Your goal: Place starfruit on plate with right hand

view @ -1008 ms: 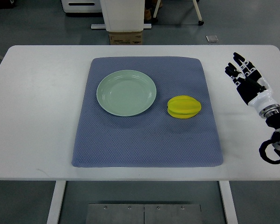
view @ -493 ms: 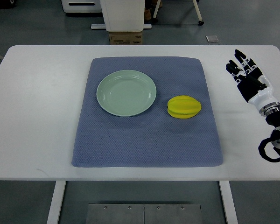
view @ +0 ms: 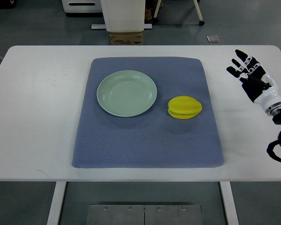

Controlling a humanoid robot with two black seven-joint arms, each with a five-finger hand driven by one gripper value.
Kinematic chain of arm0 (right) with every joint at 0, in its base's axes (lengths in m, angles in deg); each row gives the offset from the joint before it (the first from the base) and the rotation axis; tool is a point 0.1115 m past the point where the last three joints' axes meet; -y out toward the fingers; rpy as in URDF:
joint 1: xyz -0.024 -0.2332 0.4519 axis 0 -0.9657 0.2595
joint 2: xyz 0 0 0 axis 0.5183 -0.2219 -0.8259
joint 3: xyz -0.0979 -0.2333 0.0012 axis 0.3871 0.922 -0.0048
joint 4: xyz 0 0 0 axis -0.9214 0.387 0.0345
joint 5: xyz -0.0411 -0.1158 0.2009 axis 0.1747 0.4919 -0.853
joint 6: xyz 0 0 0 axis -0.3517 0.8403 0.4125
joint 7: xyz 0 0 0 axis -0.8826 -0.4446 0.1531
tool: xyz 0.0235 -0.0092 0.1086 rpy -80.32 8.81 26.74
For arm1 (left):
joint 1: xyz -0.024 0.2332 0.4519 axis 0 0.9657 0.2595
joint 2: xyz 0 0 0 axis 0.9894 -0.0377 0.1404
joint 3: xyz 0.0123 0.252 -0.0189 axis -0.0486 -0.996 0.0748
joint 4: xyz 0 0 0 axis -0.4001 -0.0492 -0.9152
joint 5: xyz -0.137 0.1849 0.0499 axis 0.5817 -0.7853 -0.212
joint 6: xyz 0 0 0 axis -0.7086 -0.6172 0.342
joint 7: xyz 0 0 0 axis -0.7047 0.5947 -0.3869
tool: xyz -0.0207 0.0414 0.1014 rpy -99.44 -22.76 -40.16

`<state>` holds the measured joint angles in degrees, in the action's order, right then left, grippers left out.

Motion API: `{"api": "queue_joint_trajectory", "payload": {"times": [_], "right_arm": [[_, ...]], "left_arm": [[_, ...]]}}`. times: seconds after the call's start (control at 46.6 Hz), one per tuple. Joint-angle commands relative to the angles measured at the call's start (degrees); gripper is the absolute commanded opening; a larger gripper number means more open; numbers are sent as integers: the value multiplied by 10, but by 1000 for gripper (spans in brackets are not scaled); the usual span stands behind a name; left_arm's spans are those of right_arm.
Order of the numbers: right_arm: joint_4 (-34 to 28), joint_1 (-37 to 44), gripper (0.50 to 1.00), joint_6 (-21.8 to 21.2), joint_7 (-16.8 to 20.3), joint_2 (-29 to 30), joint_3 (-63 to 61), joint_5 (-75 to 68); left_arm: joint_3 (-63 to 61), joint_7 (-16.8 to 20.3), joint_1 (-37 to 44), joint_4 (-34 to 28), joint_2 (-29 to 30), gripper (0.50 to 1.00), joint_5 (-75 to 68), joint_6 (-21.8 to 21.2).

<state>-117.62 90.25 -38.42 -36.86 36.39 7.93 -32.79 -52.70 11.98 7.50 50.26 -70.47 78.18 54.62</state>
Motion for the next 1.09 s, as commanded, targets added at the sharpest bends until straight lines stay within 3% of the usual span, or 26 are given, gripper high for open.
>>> {"api": "queue_joint_trajectory", "payload": {"times": [0.0,0.536,0.858,1.073], "right_arm": [[-12,1,1000,0,-3,-9,0,29],[-25,79,1000,8,12,-36,33,226],[-26,174,1000,56,13,-42,179,287],[-25,216,1000,63,9,-46,273,315]], "left_arm": [[0,0,0,0,0,1000,0,0],[0,0,0,0,0,1000,0,0],[0,0,0,0,0,1000,0,0],[0,0,0,0,0,1000,0,0]]}}
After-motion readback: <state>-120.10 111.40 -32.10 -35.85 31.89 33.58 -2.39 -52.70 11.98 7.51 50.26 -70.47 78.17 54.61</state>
